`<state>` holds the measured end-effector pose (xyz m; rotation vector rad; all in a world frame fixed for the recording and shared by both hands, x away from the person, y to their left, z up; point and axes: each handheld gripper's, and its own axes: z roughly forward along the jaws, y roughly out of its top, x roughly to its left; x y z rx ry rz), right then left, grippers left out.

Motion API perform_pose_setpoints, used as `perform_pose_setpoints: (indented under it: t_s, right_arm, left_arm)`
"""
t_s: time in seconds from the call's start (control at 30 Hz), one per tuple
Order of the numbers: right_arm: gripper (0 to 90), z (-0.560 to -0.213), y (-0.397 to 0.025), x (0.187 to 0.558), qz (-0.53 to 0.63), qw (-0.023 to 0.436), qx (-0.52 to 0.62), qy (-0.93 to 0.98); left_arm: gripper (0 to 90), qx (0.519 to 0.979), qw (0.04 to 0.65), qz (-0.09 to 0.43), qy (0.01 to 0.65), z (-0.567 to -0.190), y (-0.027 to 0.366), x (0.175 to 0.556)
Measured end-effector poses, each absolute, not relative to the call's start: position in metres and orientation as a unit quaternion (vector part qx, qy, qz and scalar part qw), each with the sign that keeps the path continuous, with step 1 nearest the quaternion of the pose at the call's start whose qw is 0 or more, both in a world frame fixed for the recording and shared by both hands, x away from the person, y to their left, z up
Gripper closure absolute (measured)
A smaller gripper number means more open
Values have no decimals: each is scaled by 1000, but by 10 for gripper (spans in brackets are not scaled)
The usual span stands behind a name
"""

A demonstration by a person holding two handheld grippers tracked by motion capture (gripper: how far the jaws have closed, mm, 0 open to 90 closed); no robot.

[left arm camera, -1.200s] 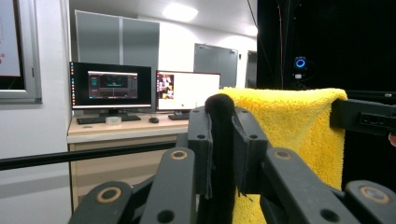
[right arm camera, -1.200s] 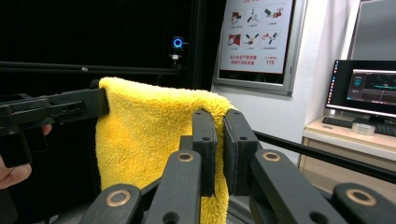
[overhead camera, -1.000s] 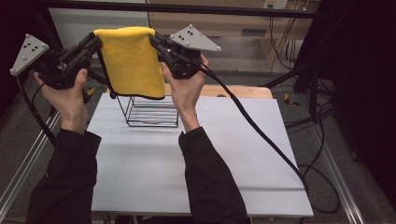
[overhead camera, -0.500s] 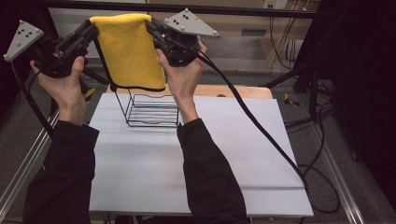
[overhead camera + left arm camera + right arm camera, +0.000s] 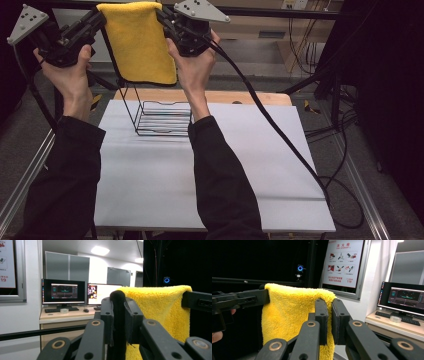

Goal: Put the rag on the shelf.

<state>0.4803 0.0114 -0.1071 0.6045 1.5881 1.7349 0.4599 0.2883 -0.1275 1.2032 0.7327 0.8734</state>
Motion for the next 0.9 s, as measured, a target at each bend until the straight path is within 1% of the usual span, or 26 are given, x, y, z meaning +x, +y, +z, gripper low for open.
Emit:
perform_pose_setpoints:
  t_s: [0.5,0.73,0.9]
  right_arm:
    - [846,-106,13,505,661,358,244,613]
    - [846,-114,14,519,653,361,253,616]
    - [846,-123,15,526,650,358,252,620]
  left_arm:
    - [789,541,661,394,338,-122,283,493]
    - [789,550,652,392,345,-129,281,510]
    - [789,556,649,392,340,-139,286,514]
